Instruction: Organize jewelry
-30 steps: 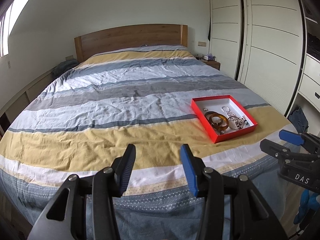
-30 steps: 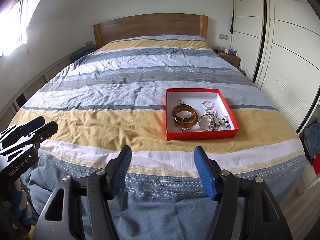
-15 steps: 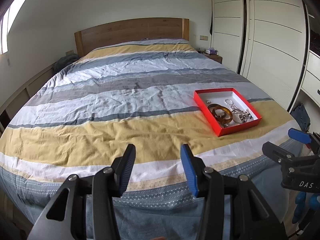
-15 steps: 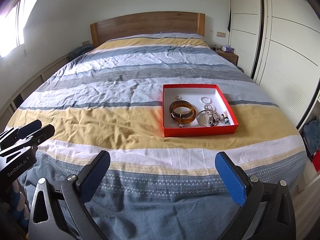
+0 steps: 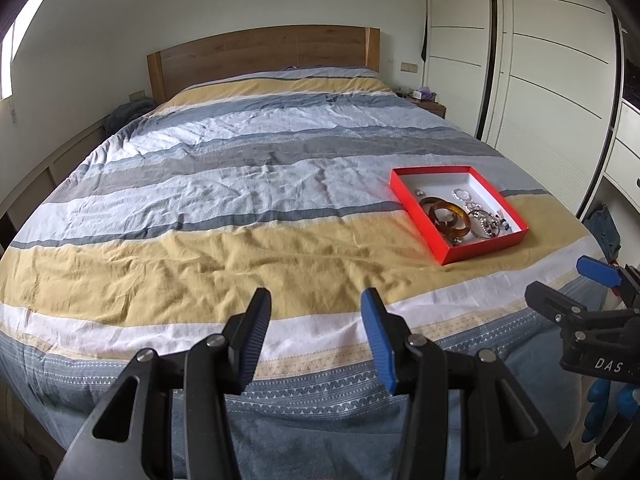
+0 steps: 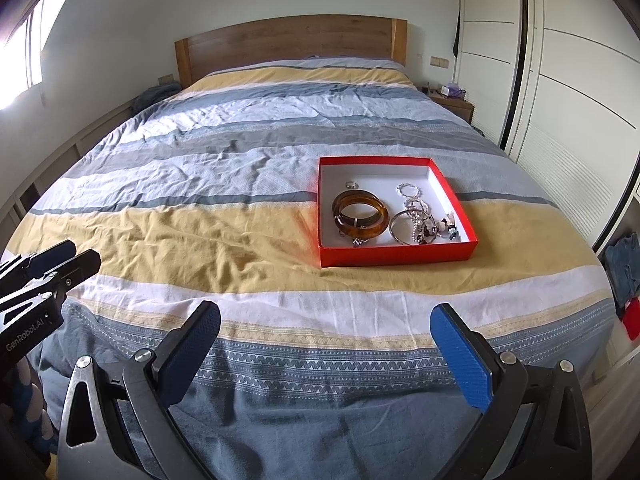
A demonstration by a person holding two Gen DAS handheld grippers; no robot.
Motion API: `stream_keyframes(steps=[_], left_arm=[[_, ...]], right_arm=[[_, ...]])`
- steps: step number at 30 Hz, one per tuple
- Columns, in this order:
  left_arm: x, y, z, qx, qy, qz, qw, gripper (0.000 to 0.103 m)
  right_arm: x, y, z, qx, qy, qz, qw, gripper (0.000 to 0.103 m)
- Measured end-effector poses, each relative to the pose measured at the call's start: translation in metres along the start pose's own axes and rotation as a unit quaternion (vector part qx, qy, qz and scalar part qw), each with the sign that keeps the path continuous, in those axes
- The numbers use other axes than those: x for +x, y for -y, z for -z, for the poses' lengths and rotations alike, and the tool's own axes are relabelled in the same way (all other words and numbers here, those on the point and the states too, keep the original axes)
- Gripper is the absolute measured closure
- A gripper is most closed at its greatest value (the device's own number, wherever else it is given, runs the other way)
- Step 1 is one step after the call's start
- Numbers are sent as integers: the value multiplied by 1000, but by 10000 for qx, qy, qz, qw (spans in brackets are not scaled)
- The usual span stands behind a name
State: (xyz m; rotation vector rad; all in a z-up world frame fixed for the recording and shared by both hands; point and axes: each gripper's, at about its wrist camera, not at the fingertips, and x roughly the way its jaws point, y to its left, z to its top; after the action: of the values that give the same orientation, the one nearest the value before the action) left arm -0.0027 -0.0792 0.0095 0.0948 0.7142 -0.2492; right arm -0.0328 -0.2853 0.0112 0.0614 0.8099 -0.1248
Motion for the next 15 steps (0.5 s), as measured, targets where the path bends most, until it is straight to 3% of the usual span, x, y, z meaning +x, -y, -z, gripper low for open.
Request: stream_keyframes(steps=[15], left_arm=[[13,-4,5,-48,-143,37,9999,58]], right_arm=[[11,-2,2,-41,-94,50,9999,0]])
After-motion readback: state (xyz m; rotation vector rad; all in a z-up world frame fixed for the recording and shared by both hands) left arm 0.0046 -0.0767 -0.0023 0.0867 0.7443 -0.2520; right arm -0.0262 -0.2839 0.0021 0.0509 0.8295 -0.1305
